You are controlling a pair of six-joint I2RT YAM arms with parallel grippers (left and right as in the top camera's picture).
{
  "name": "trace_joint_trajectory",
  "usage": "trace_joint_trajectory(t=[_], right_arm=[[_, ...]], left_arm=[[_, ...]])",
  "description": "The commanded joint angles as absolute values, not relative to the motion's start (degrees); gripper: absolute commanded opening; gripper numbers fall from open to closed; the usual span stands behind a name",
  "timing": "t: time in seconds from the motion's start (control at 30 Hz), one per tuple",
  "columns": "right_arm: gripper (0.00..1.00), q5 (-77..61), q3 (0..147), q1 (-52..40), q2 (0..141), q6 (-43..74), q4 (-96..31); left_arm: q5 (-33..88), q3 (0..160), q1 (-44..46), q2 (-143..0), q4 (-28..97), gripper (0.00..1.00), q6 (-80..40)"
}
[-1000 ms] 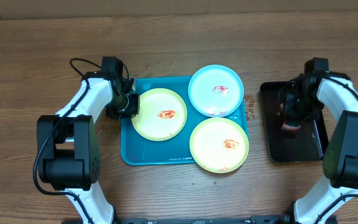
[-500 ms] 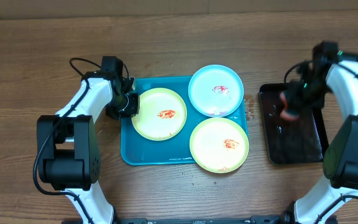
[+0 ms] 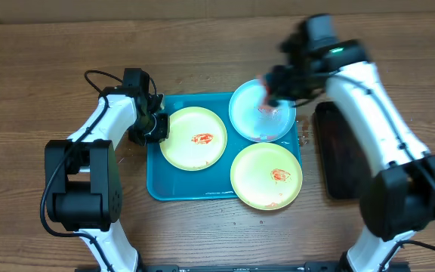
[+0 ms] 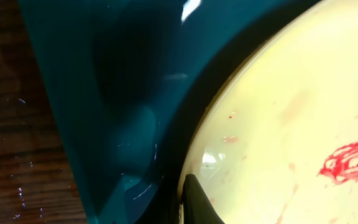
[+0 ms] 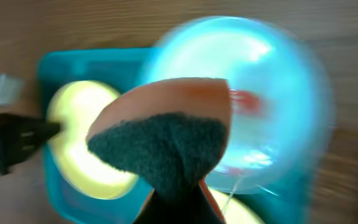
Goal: Clean dirty plates on tray and stack at the side
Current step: 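Scrub the left yellow plate with the sponge in the right gripper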
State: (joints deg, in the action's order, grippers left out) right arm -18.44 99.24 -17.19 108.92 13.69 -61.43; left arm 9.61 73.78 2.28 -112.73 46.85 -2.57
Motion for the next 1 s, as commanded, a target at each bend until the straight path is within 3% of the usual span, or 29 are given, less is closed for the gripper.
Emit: trace_joint_trajectory(t=[0.0,0.3,0.73,0.97], right_arm=[[0.04,-12.5,100.9,-25.6,108.0,23.2,-57.6],[0.04,-7.5,100.9,-37.1,117.5,28.8,-52.2],[0.04,-2.1,100.9,-38.4,127.7,32.3,-49.4],[0.04,-9.5,100.8,-39.0,130.6,33.0,-48.7]], left_arm=[[7.5,74.0,2.5,-113.9,47.0,0.04,-1.3],[7.5,74.0,2.5,-113.9,46.6,0.04,-1.3],[7.5,74.0,2.5,-113.9,46.2,0.04,-1.3],[7.5,74.0,2.5,-113.9,46.2,0.04,-1.3]])
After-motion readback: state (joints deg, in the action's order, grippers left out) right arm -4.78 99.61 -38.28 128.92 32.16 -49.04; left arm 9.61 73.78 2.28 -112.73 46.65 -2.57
